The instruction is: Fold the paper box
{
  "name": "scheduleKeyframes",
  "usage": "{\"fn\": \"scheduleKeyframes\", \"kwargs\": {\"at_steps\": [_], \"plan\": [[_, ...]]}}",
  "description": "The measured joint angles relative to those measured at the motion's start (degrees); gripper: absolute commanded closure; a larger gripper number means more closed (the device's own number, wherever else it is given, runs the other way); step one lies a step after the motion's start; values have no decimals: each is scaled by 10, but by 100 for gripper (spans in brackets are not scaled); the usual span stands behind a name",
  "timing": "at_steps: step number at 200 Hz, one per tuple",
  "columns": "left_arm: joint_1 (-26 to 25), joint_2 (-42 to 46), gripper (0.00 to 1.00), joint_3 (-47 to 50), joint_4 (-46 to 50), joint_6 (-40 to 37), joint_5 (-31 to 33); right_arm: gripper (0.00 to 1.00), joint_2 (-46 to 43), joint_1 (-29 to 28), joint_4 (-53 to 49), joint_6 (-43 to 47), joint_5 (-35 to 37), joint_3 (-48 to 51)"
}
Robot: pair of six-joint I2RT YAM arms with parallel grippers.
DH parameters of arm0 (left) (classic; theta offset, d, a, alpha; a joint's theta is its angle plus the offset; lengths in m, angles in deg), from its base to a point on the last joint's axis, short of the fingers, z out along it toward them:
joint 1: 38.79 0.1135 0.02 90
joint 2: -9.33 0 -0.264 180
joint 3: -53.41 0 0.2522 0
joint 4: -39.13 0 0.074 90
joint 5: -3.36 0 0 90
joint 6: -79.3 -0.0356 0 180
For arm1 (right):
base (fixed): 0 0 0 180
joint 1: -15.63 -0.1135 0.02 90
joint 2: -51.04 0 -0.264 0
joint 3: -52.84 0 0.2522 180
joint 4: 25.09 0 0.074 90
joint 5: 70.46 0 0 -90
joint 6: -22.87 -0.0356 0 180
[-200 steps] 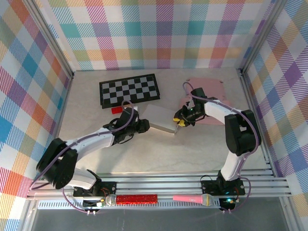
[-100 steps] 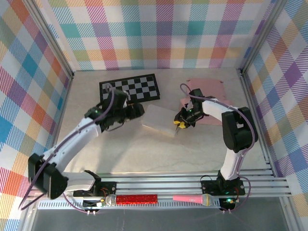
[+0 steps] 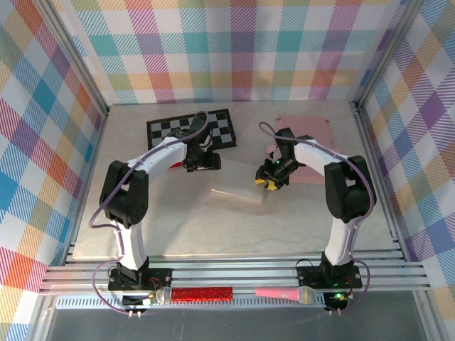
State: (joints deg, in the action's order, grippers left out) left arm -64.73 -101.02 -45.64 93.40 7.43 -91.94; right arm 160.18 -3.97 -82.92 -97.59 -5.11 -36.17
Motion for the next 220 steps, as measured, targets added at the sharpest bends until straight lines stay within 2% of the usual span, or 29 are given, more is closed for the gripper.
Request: {"fn": "scheduleKeyframes", "kwargs": {"at_steps": [45, 86, 134, 159, 178, 220], "plan": [[0, -17, 39, 11, -23, -15, -21, 54, 9, -3, -22, 8, 2, -13], [0, -17, 46, 62, -71, -13, -40, 56, 18, -4, -41, 12, 3, -30], [0, 13, 49, 114, -111, -9, -48, 39, -8, -7, -61, 13, 15, -30], [0, 19, 51, 121, -118, -8, -48, 34, -48, -7, -61, 14, 19, -17], [0, 25, 53, 129, -124, -5, -52, 35, -49, -7, -50, 21, 19, -14], [0, 51, 53, 161, -124, 3, -55, 48, 24, -11, -34, 33, 24, -16]]}}
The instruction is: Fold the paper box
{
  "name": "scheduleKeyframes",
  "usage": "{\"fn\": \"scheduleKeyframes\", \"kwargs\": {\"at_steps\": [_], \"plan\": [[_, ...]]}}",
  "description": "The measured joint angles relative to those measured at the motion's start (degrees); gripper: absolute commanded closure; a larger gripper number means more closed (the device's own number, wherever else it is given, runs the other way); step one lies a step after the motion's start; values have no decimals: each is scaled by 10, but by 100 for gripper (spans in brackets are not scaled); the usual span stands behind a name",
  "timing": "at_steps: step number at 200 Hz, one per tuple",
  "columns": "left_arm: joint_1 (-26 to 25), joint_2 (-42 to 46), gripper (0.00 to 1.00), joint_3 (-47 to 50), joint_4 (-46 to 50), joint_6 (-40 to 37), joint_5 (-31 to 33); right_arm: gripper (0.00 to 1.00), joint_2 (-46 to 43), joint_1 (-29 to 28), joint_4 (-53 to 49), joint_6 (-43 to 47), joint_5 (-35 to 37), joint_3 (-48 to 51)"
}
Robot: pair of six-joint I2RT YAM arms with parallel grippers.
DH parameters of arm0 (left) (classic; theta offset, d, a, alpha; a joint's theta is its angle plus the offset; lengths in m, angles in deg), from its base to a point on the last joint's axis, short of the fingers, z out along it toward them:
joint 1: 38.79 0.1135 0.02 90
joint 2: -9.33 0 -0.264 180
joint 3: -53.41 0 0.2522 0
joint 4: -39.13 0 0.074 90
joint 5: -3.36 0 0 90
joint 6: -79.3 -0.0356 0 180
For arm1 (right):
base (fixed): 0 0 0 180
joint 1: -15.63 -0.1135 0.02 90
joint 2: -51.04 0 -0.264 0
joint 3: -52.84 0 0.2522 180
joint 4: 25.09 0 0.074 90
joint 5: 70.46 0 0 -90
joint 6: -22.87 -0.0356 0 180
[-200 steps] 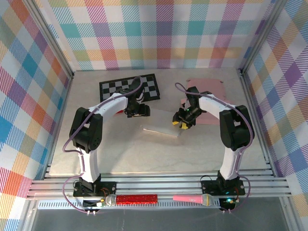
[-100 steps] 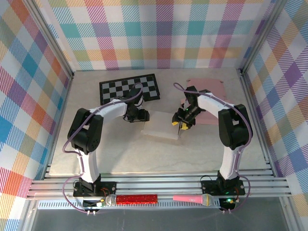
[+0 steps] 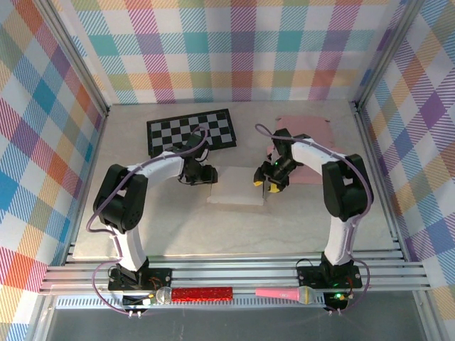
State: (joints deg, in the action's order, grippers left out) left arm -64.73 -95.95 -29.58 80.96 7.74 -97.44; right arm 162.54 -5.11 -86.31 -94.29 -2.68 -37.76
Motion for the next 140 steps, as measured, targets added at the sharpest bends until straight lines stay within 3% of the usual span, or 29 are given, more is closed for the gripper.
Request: {"fn": "scheduleKeyframes", "kwargs": {"at_steps": [18, 44, 62, 91, 140], "plan": [[0, 9, 53, 14, -1, 2, -7, 54, 17, -3, 5, 3, -5, -1], [0, 24, 55, 37, -15, 11, -21, 72, 16, -23, 9, 10, -4, -12], [0, 41, 62, 65, -30, 24, -31, 77, 16, -43, 10, 13, -2, -14], [5, 95, 65, 133, -58, 54, -40, 87, 11, -66, 14, 22, 1, -4], [5, 182, 83, 215, -63, 89, -60, 88, -35, -89, 39, 22, -11, 67]]}}
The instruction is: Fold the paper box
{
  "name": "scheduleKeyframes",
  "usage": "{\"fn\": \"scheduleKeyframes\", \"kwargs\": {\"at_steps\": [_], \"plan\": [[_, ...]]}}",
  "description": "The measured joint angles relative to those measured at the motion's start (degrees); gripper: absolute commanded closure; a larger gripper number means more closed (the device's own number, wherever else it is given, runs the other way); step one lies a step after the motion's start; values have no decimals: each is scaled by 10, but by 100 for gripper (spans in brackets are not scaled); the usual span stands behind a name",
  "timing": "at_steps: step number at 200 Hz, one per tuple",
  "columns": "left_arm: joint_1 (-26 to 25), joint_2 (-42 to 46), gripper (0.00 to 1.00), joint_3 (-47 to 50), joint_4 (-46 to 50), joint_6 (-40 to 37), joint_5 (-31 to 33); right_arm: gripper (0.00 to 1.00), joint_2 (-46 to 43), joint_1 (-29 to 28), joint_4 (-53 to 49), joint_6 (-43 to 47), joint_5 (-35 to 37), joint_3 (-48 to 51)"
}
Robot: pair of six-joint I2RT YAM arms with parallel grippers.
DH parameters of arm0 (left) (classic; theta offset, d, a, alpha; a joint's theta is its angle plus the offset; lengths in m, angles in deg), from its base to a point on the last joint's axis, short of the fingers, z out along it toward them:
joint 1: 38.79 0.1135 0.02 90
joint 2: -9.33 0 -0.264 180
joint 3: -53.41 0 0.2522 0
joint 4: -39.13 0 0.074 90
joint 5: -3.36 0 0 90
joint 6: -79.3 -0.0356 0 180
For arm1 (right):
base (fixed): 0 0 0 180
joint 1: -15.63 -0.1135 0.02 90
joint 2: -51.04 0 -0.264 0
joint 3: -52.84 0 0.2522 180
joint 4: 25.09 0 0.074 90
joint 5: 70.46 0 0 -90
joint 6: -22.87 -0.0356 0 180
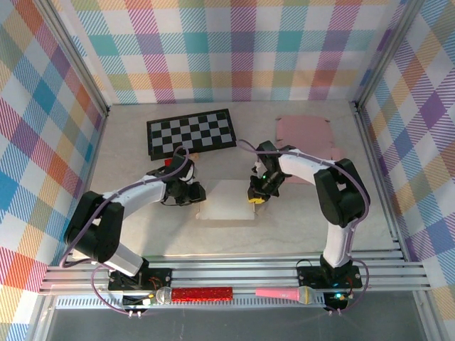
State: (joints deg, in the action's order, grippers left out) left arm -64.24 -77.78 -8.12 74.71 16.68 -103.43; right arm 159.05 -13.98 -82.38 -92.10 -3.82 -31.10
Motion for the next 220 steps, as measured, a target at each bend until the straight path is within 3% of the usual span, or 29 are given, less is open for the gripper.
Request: {"fn": "scheduleKeyframes", "kwargs": {"at_steps": [43, 79, 98, 145, 220], "plan": [[0, 2, 85, 19, -17, 1, -1, 74, -19, 1, 37, -4, -11, 30], [0, 2, 86, 25, -35, 1, -8, 41, -24, 5, 52, -10, -5, 42], [0, 2, 87, 27, -41, 0, -12, 32, -29, 15, 63, -7, -1, 49], [0, 2, 93, 27, -42, 1, -12, 31, -33, 54, 90, -10, -5, 49], [9, 16, 97, 64, -100, 17, -25, 31, -6, 58, 156, -15, -102, 65]]}}
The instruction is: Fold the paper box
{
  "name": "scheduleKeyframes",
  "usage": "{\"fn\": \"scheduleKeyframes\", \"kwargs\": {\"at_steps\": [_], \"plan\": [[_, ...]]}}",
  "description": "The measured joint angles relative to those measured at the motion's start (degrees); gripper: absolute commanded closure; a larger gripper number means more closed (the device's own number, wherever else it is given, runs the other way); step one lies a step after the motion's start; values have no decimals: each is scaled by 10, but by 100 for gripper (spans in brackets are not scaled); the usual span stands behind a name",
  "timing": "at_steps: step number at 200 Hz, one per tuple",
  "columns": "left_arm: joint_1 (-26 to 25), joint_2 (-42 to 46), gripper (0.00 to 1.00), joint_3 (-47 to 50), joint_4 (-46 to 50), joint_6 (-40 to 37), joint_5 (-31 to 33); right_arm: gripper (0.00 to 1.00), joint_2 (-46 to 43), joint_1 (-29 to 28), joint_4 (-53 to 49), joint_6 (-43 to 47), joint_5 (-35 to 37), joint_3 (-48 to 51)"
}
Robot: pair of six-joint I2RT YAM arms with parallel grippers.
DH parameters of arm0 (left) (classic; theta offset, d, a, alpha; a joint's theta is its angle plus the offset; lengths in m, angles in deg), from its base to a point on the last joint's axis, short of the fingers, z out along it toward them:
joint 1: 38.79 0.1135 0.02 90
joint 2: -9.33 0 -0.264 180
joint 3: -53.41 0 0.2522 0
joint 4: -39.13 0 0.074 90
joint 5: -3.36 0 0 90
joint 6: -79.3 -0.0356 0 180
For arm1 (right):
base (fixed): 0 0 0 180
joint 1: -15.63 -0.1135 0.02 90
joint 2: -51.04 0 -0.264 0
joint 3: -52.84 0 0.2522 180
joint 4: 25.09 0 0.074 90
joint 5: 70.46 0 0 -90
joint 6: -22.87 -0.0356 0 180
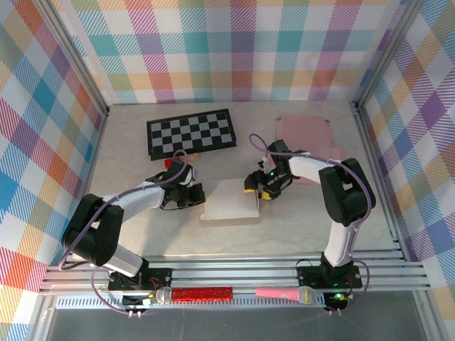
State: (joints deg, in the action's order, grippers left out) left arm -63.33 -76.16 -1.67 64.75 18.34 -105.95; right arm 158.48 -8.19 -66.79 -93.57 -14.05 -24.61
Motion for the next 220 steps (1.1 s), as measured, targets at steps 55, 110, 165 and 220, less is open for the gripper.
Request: {"fn": "scheduleKeyframes", "kwargs": {"at_steps": [55, 110, 165, 220], "plan": [[51, 14, 98, 52, -71, 17, -61, 30, 0, -2, 37, -15, -63, 8], [68, 13, 92, 58, -82, 24, -77, 50, 0, -4, 72, -42, -109, 10], [72, 47, 64, 47, -40, 29, -45, 65, -35, -10, 114, -126, -115, 18], [15, 217, 56, 13, -8, -116, 10, 72, -36, 12, 78, -200, -150, -25]]}}
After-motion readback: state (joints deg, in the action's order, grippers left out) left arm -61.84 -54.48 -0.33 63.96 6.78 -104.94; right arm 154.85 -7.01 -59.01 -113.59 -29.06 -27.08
